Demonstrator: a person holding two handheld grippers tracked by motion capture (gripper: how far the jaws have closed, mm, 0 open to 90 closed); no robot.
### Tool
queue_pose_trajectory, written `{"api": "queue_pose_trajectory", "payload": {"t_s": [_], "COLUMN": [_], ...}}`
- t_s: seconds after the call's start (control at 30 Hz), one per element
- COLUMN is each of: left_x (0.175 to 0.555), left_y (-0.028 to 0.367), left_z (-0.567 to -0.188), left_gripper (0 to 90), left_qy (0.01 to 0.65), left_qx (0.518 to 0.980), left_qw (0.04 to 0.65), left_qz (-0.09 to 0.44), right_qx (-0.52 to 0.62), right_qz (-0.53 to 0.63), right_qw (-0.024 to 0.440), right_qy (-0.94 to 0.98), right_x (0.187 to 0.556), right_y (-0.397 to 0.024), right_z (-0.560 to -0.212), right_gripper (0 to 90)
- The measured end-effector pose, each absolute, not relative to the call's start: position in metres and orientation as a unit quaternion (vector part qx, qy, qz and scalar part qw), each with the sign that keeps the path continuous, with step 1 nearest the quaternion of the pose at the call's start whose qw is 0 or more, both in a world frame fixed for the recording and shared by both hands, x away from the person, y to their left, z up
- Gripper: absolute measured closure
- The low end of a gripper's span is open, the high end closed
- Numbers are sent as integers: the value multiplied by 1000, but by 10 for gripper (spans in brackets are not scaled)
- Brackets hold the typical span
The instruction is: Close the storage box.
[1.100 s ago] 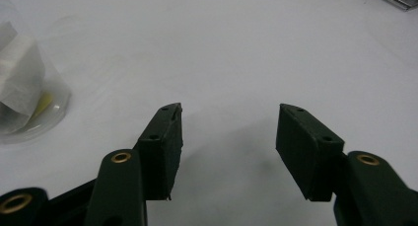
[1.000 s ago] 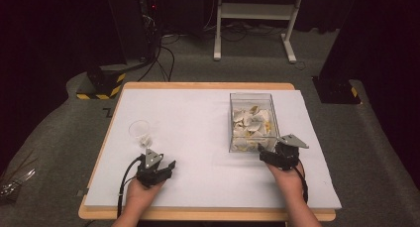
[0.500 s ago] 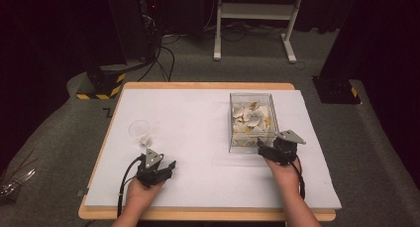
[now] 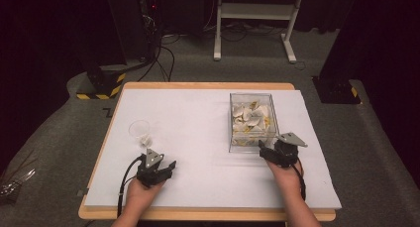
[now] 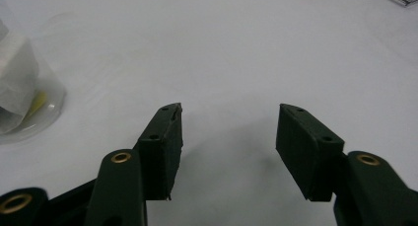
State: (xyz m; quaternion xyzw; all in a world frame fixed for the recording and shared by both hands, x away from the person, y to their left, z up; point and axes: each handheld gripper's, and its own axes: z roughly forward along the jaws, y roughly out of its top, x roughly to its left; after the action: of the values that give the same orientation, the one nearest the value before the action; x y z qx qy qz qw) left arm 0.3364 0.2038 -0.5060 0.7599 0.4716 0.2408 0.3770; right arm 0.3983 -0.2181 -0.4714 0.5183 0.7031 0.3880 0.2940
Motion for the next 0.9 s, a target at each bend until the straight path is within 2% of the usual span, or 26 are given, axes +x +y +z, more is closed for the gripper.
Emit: {"api": "queue_pose_trajectory", "payload": {"t_s": [0.8, 0.9], "left_x": [339, 339], "left_y": [201, 201], "left_z": [-507, -507], "left_gripper": [424, 421], "left_qy": [471, 471], "left_qx": [769, 769], "left_qw": [365, 365], "left_qz": [233, 233], "right_qx": [549, 551], "right_qz": [320, 311], "right_qw": [268, 245], "right_qy": [724, 734], "right_x": [358, 359], "right_y": [-288, -290], "right_z": [-499, -501], "right_gripper": [286, 270]}}
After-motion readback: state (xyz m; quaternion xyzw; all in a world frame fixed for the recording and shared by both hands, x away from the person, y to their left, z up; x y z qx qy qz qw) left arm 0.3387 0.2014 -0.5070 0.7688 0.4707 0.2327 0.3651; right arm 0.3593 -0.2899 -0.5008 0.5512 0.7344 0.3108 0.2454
